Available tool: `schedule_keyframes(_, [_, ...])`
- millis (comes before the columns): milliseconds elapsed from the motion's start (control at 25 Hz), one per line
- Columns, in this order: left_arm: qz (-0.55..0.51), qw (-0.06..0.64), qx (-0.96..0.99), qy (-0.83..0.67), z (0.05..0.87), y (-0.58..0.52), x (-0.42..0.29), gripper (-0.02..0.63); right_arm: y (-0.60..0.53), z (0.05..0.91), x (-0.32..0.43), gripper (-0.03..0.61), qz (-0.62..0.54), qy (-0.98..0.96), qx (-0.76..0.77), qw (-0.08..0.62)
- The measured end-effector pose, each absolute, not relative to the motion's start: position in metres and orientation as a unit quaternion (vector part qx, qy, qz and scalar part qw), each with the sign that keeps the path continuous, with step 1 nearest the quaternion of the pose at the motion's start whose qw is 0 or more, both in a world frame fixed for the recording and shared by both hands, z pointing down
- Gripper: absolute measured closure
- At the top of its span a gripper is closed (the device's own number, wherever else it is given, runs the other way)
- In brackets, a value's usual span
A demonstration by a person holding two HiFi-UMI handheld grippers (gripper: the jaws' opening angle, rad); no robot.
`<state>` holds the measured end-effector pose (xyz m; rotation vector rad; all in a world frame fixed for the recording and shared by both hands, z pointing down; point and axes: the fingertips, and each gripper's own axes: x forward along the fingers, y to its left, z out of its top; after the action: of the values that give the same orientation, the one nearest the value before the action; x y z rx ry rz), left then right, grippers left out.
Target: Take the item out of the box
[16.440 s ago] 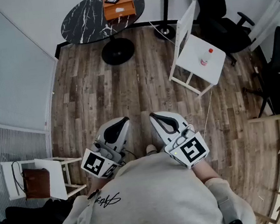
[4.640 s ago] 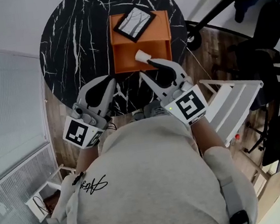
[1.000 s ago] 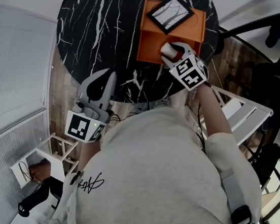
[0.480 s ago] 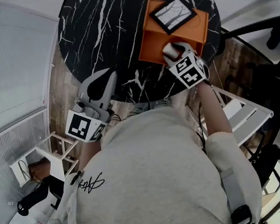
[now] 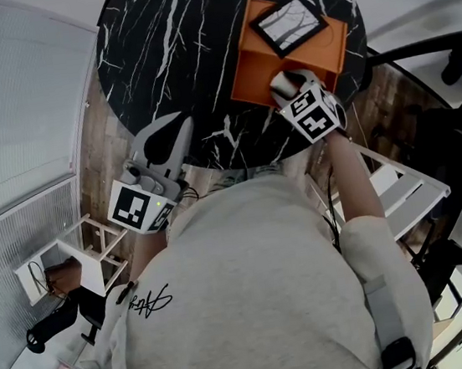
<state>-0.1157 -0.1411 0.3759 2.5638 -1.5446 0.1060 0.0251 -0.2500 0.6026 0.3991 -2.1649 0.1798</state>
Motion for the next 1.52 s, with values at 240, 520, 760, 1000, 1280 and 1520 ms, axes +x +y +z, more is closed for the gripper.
schedule_keyframes(240, [0.036,0.072,0.853,-0.516,0.375,-0.143,-0.116,0.610,-0.251,0.607,0.025,0.382,0.079,-0.868,0.154,0.466])
schedule_keyframes(520, [0.037,0.072,0.852,-0.517,0.374,-0.144,-0.117,0.610,-0.251,0.610,0.026,0.382,0.088,-0.863,0.151,0.474])
schedule_keyframes(760, [0.038,0.071,0.853,-0.516,0.372,-0.144,-0.114,0.610,-0.251,0.611,0.027,0.383,0.090,-0.859,0.149,0.481])
schedule_keyframes(1000, [0.039,0.070,0.851,-0.518,0.373,-0.141,-0.114,0.609,-0.251,0.613,0.028,0.387,0.090,-0.856,0.153,0.486])
schedule_keyframes(1280, [0.035,0.069,0.851,-0.520,0.371,-0.139,-0.115,0.610,-0.252,0.608,0.027,0.394,0.058,-0.859,0.168,0.480])
schedule_keyframes(1520, [0.033,0.067,0.853,-0.516,0.370,-0.137,-0.111,0.610,-0.253,0.605,0.028,0.396,0.039,-0.864,0.183,0.467])
